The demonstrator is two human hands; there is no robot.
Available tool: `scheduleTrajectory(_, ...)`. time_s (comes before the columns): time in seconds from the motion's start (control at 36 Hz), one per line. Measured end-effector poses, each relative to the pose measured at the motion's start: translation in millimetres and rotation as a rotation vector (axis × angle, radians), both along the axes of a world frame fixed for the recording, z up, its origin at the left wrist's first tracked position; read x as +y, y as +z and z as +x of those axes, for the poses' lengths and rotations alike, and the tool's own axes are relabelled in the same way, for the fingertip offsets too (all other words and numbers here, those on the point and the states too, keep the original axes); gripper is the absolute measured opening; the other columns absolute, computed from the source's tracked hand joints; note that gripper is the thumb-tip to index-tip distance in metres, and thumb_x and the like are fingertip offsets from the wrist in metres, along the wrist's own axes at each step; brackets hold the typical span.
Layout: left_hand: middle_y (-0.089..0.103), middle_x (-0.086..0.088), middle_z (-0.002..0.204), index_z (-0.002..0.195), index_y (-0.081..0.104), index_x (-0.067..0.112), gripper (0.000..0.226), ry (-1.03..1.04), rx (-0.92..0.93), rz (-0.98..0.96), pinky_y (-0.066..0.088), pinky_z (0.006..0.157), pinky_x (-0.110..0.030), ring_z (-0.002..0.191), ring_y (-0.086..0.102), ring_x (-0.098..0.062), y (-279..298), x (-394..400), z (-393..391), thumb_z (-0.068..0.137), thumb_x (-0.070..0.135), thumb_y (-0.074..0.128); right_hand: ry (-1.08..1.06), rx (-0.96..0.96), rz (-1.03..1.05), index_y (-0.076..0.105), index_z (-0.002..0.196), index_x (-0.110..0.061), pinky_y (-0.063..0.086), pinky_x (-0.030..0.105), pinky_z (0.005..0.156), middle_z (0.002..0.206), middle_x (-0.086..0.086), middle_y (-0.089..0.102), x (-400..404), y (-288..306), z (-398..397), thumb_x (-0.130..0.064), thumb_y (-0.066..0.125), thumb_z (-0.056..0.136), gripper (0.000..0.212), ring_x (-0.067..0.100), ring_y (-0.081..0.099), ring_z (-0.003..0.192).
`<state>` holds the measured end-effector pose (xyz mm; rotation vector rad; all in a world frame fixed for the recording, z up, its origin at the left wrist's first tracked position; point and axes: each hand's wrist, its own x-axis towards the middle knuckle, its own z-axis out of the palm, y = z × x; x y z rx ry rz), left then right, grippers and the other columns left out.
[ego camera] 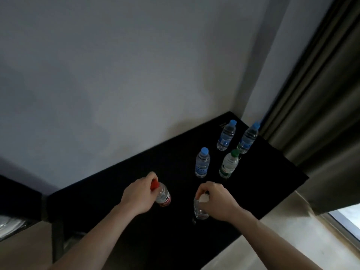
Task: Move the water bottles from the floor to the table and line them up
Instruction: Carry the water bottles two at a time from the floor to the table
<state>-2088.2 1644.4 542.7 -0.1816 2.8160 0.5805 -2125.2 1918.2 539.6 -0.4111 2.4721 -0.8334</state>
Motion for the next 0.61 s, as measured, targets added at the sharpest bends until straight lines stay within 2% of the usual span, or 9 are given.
scheduleTrajectory(0.08, 0.059, 0.011, 0.082, 0.099, 0.042, 0.044, 0.017, 0.007, -0.031, -0.002, 0.037, 0.051, -0.017, 0.063, 0.06, -0.004, -5, 9, -14, 0.095, 0.048, 0.058, 0.019, -0.012, -0.012, 0.061, 0.082, -0.046, 0.052, 0.02, 0.064, 0.087, -0.022, 0.062, 6, -3, -19, -0.031, 0.066, 0.069, 0.02, -0.008, 0.058, 0.084)
scheduleTrajectory(0.17, 0.058, 0.012, 0.089, 0.102, 0.042, 0.044, 0.018, 0.014, -0.06, -0.004, 0.04, 0.056, -0.02, 0.071, 0.059, -0.004, -11, 18, -23, 0.096, 0.044, 0.058, 0.051, -0.022, 0.0, 0.062, 0.08, -0.04, 0.054, 0.024, 0.069, 0.09, -0.019, 0.064, 6, -5, -32, -0.027, 0.065, 0.072, 0.015, 0.0, 0.061, 0.082)
scheduleTrajectory(0.25, 0.058, 0.009, 0.103, 0.11, 0.044, 0.04, 0.027, 0.037, -0.106, -0.007, 0.051, 0.072, -0.027, 0.084, 0.06, -0.008, -16, 26, -25, 0.093, 0.032, 0.064, 0.08, -0.034, 0.015, 0.064, 0.084, -0.036, 0.057, 0.031, 0.076, 0.095, -0.015, 0.065, 6, -6, -42, -0.024, 0.065, 0.077, 0.013, 0.005, 0.062, 0.086)
scheduleTrajectory(0.31, 0.059, 0.006, 0.109, 0.114, 0.046, 0.036, 0.028, 0.078, -0.077, 0.008, 0.055, 0.082, -0.034, 0.092, 0.061, -0.011, -19, 31, -25, 0.094, 0.031, 0.065, 0.066, -0.039, 0.005, 0.065, 0.083, -0.035, 0.058, 0.03, 0.076, 0.093, -0.015, 0.065, 7, -8, -47, -0.024, 0.065, 0.077, 0.012, 0.005, 0.063, 0.086)
scheduleTrajectory(0.42, 0.057, 0.006, 0.112, 0.118, 0.05, 0.035, 0.02, 0.155, 0.007, 0.012, 0.056, 0.082, -0.032, 0.092, 0.062, -0.011, -25, 39, -27, 0.099, 0.039, 0.055, 0.044, -0.025, -0.01, 0.064, 0.081, -0.037, 0.056, 0.027, 0.077, 0.093, -0.015, 0.065, 8, -13, -52, -0.025, 0.066, 0.079, 0.012, 0.004, 0.062, 0.087)
scheduleTrajectory(0.5, 0.05, 0.004, 0.122, 0.129, 0.048, 0.036, 0.029, 0.19, 0.002, 0.01, 0.055, 0.078, -0.028, 0.093, 0.062, -0.012, -31, 38, -29, 0.101, 0.044, 0.049, 0.061, -0.019, -0.02, 0.062, 0.079, -0.037, 0.053, 0.025, 0.077, 0.096, -0.017, 0.062, 8, -17, -57, -0.024, 0.065, 0.079, 0.013, 0.003, 0.06, 0.088)
scheduleTrajectory(0.61, 0.046, 0.005, 0.134, 0.14, 0.043, 0.039, 0.039, 0.221, -0.009, 0.042, 0.055, 0.081, -0.027, 0.103, 0.062, -0.013, -44, 35, -30, 0.102, 0.044, 0.047, 0.101, -0.072, -0.004, 0.062, 0.081, -0.037, 0.047, 0.019, 0.071, 0.098, -0.016, 0.059, 8, -20, -63, -0.027, 0.065, 0.08, 0.01, 0.003, 0.06, 0.088)
